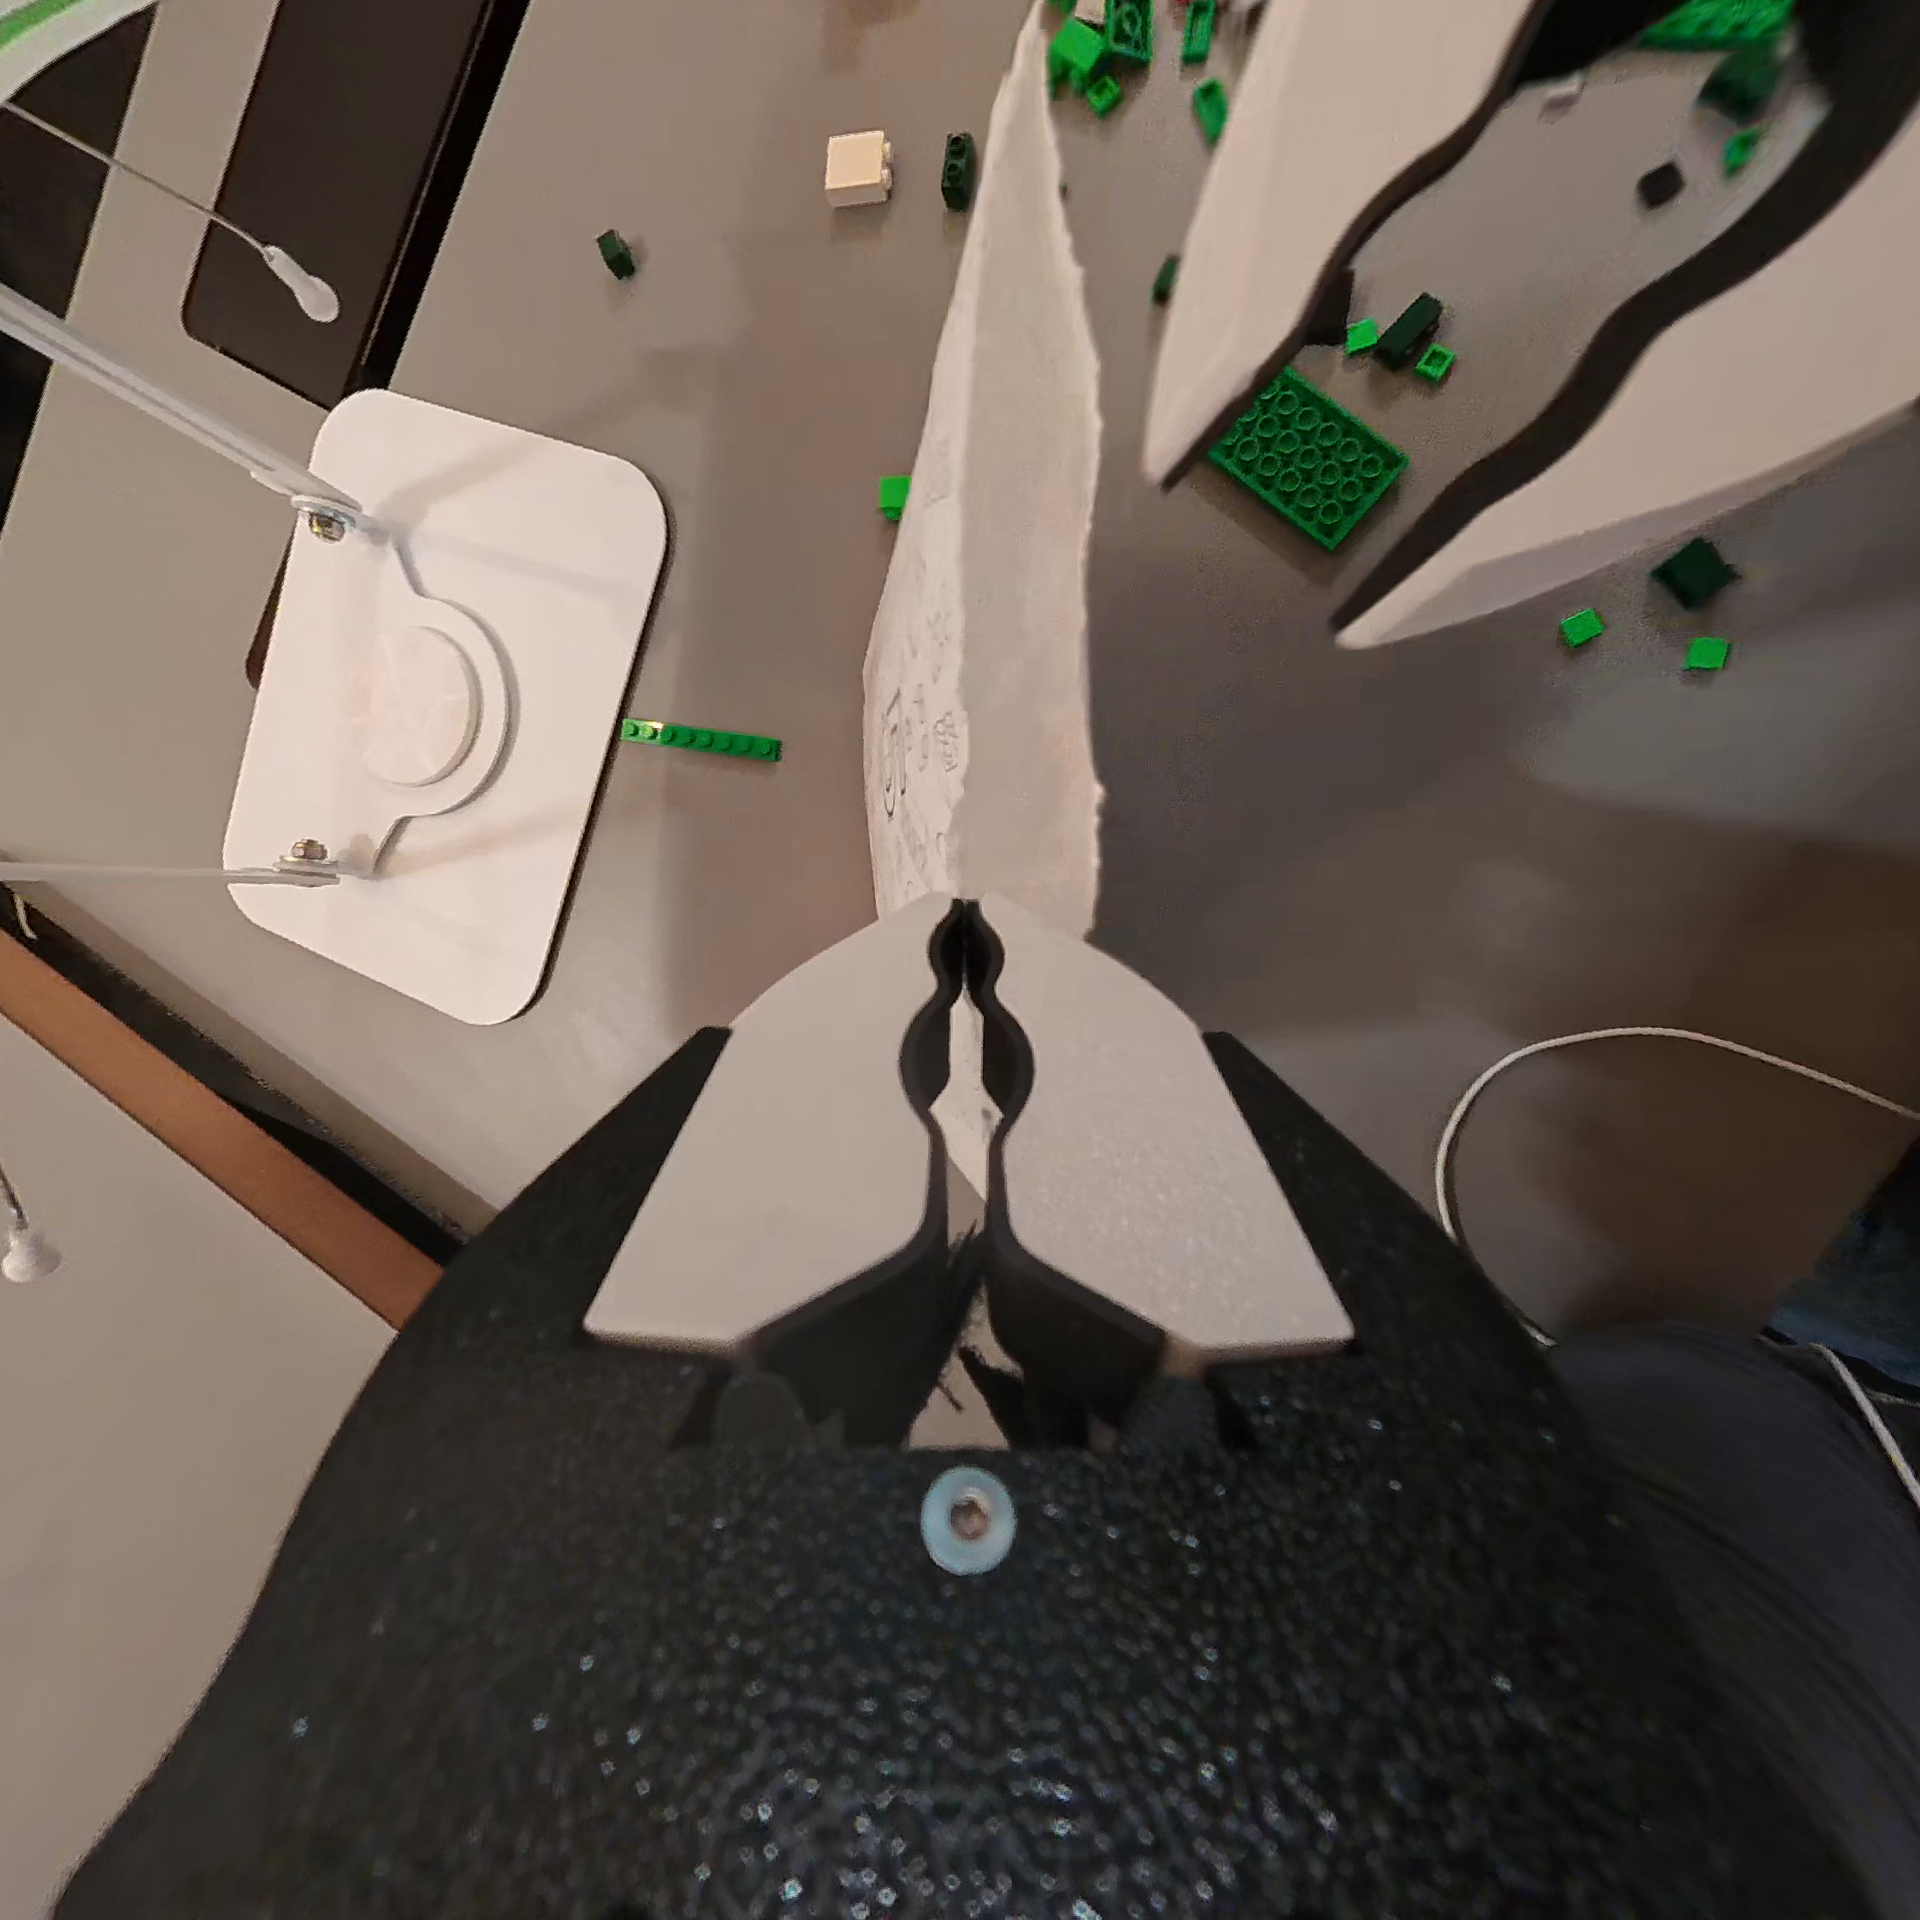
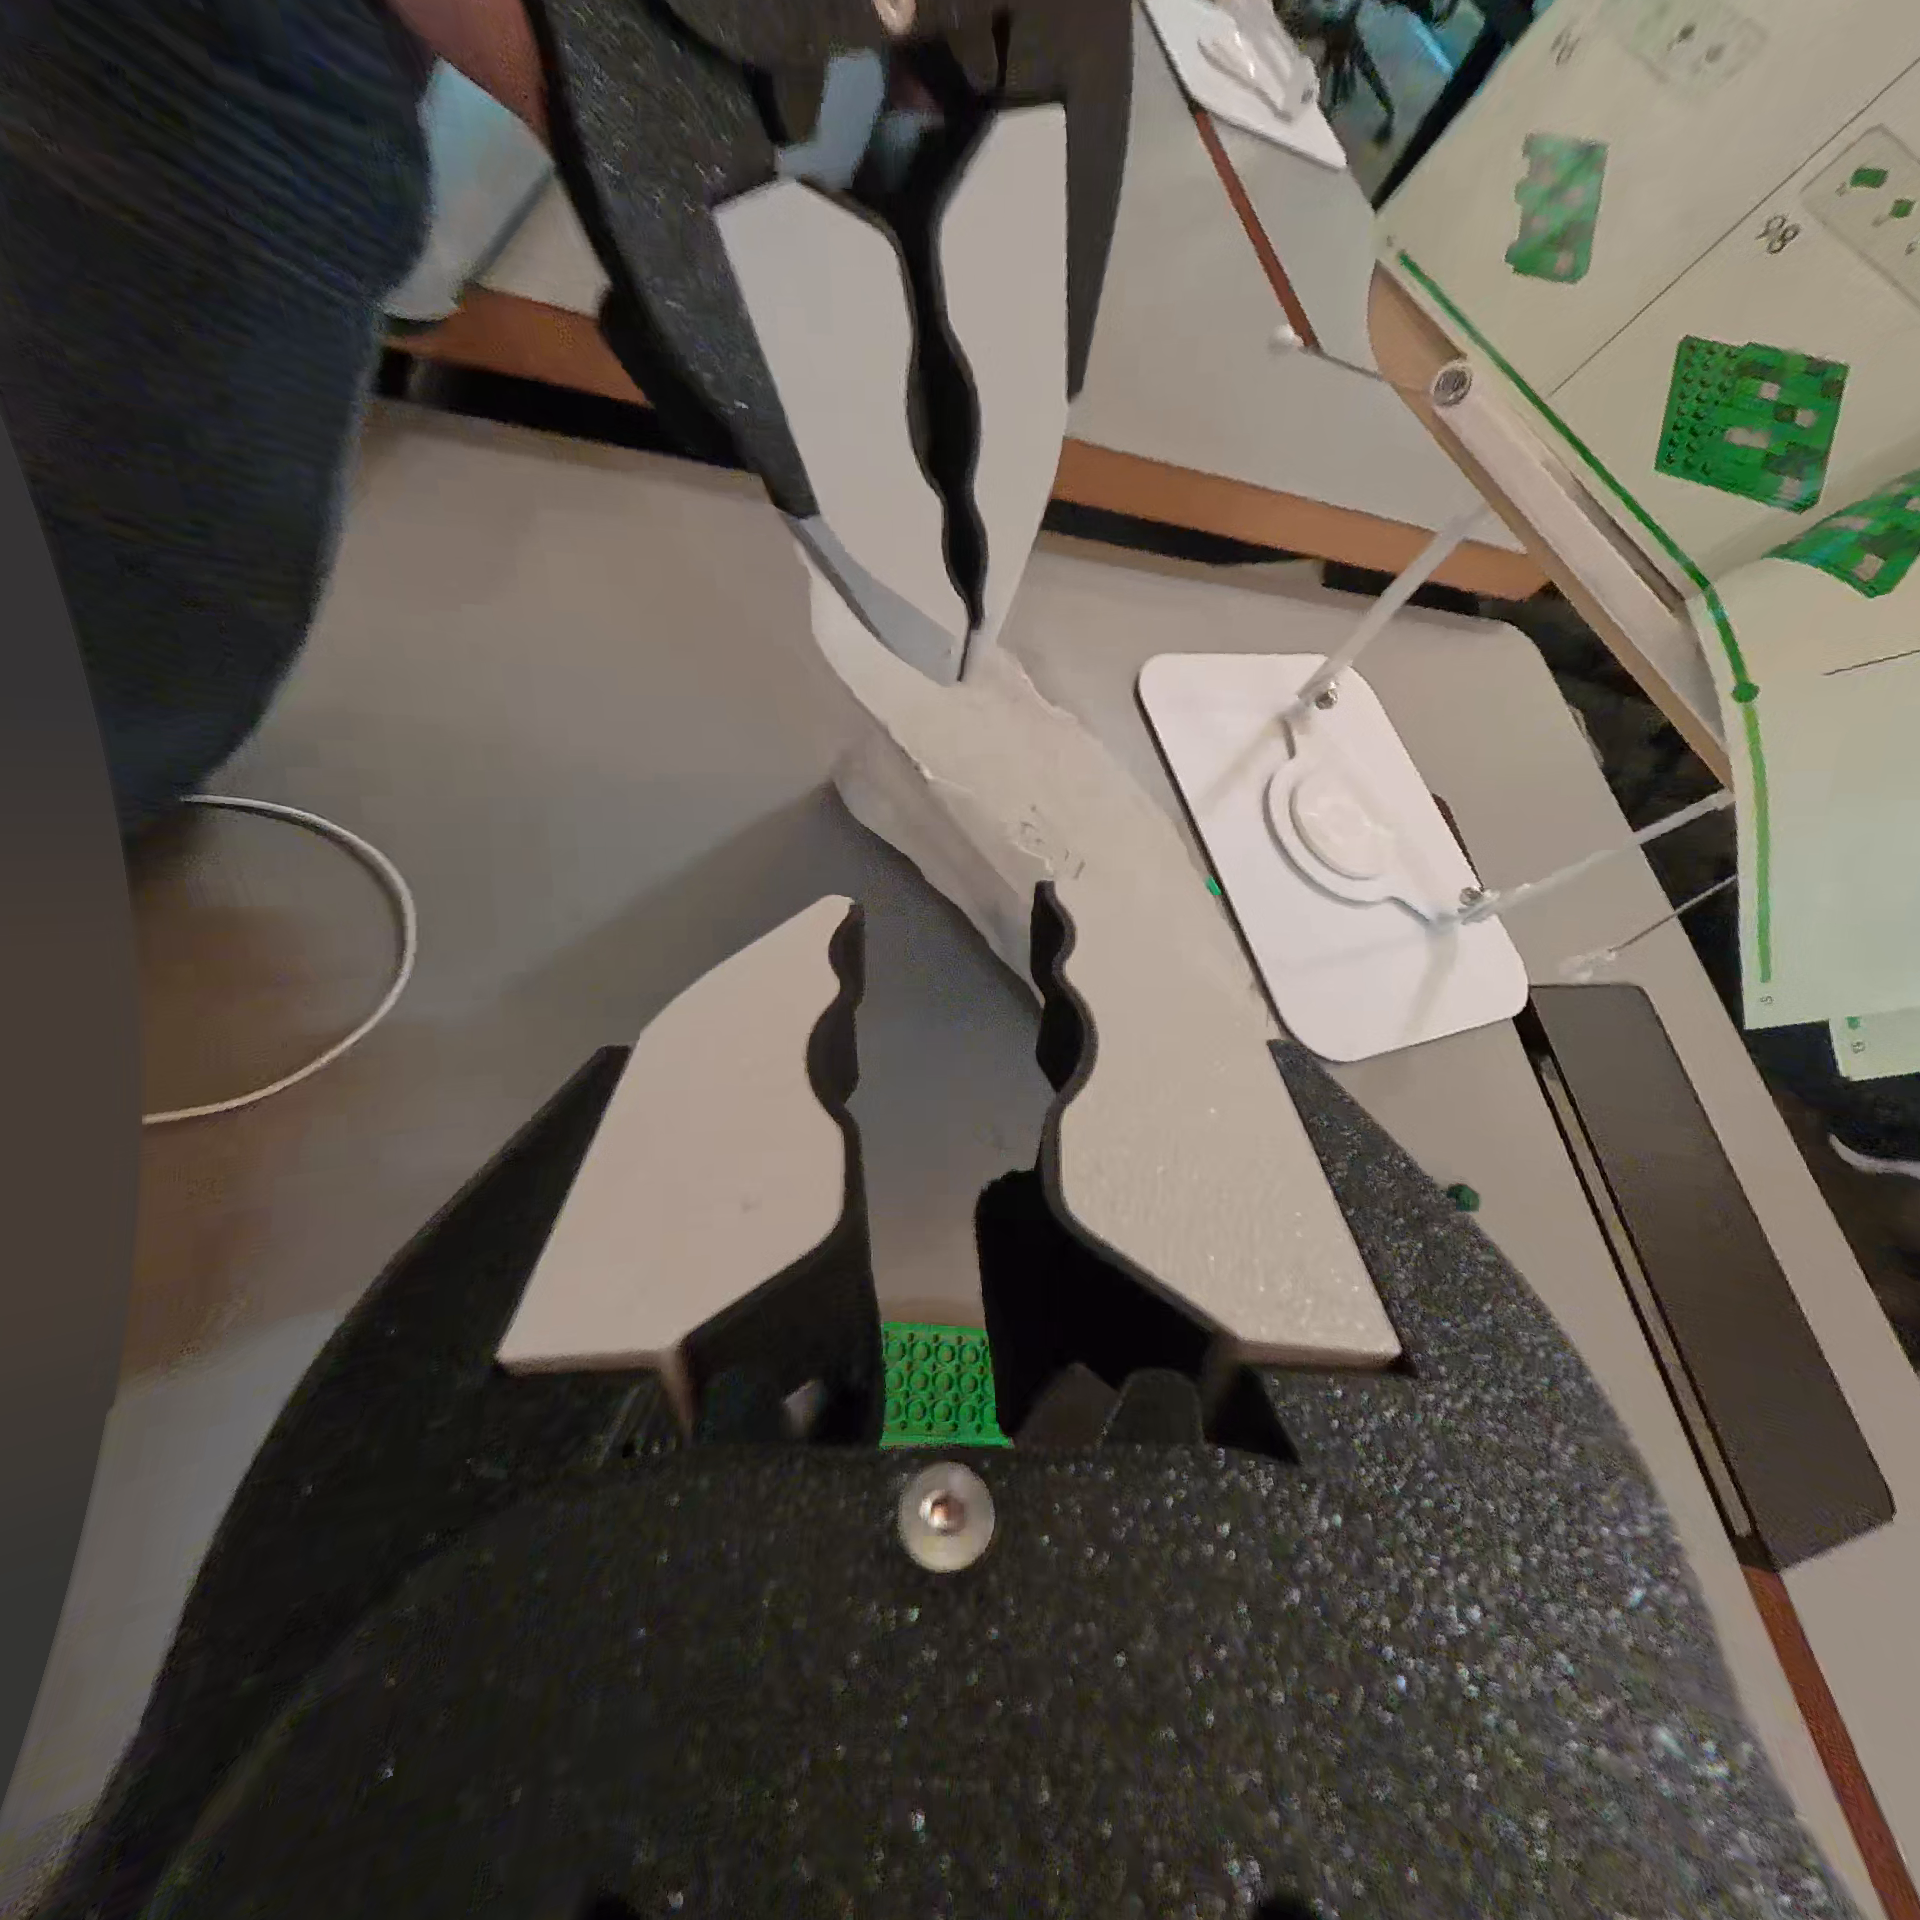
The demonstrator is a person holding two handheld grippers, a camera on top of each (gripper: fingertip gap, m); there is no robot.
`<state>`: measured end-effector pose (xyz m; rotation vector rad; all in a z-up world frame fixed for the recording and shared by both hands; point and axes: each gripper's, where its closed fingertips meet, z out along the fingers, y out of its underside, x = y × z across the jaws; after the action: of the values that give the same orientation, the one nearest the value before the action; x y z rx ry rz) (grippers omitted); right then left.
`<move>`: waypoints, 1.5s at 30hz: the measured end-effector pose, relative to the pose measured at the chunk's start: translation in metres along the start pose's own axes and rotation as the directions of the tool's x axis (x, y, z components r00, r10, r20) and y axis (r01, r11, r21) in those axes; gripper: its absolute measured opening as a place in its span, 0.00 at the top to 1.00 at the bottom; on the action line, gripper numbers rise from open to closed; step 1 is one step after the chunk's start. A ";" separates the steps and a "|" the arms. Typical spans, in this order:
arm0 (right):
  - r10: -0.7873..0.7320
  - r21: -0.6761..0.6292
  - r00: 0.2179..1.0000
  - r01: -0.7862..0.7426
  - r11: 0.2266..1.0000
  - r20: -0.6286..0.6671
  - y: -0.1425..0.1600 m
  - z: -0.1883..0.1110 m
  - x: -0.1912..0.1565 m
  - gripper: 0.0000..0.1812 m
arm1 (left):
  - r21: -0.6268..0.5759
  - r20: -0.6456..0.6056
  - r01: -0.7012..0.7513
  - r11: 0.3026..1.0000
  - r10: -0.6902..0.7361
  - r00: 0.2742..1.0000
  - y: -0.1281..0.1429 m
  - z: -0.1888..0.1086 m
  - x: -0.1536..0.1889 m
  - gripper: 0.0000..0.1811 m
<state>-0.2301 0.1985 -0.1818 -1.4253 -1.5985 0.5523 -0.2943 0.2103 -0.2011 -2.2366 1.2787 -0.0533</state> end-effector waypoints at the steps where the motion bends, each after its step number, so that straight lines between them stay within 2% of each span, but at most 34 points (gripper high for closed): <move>1: -0.012 0.025 1.000 0.011 1.000 0.011 -0.001 -0.005 -0.002 0.83 | 0.002 -0.003 -0.001 1.000 0.001 1.000 -0.001 0.000 0.000 1.00; 6: -0.220 0.066 0.975 0.218 0.974 0.023 -0.003 -0.009 -0.019 0.77 | 0.003 -0.013 -0.017 1.000 0.017 1.000 -0.004 0.003 0.003 1.00; 11: -0.474 -0.118 0.878 0.464 0.878 -0.071 0.007 0.018 -0.013 0.78 | 0.001 -0.034 -0.030 1.000 0.031 0.999 -0.004 0.004 0.007 1.00; 13: -0.539 -0.202 0.837 0.515 0.833 -0.092 0.015 0.028 -0.007 0.82 | 0.004 -0.070 -0.046 0.999 0.046 0.996 -0.004 0.004 0.013 1.00; 15: -0.607 -0.263 0.783 0.561 0.785 -0.139 0.020 0.032 0.002 0.97 | 0.011 -0.065 -0.056 0.998 0.056 0.996 -0.006 0.004 0.012 1.00; 16: -0.628 -0.274 0.763 0.578 0.768 -0.152 0.022 0.032 0.002 1.00 | 0.013 -0.052 -0.054 0.998 0.055 0.997 -0.007 0.004 0.010 1.00; 20: -0.658 -0.258 0.738 0.613 0.747 -0.151 0.032 0.032 -0.008 1.00 | 0.029 0.073 -0.008 1.000 0.006 0.997 -0.010 0.002 -0.016 1.00; 24: -0.687 -0.226 0.721 0.656 0.720 -0.096 0.044 0.033 -0.024 1.00 | 0.037 0.203 0.056 0.998 -0.062 0.977 -0.007 -0.001 -0.044 1.00; 29: -0.693 -0.229 0.708 0.658 0.717 -0.133 0.041 0.032 -0.019 1.00 | 0.057 0.260 0.064 0.996 -0.077 0.962 -0.014 -0.003 -0.053 1.00; 31: -0.688 -0.249 0.701 0.643 0.724 -0.188 0.036 0.031 -0.010 1.00 | 0.053 0.197 0.054 0.997 -0.063 0.978 -0.016 0.002 -0.041 1.00; 35: -0.680 -0.272 0.691 0.625 0.732 -0.244 0.028 0.029 0.000 1.00 | 0.054 0.161 0.039 0.998 -0.047 0.986 -0.018 0.007 -0.034 0.99; 37: -0.675 -0.269 0.693 0.620 0.737 -0.253 0.026 0.028 0.003 1.00 | 0.061 0.170 0.033 0.998 -0.043 0.984 -0.020 0.008 -0.034 0.90; 39: -0.672 -0.263 0.694 0.619 0.740 -0.258 0.023 0.028 0.004 1.00 | 0.057 0.121 0.014 0.998 -0.021 0.992 -0.021 0.013 -0.026 0.83; 42: -0.668 -0.253 0.692 0.619 0.744 -0.273 0.020 0.028 0.004 1.00 | -0.004 0.082 -0.022 1.000 0.022 0.996 -0.017 0.026 -0.020 0.80; 45: -0.657 -0.254 0.696 0.605 0.754 -0.291 0.019 0.028 0.006 1.00 | -0.067 0.044 -0.065 0.996 0.068 0.997 -0.013 0.037 -0.012 0.82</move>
<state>-0.2429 0.2149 -0.2093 -0.8914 -1.7013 -0.2353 -0.2797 0.2417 -0.2238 -2.2350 1.3464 0.0663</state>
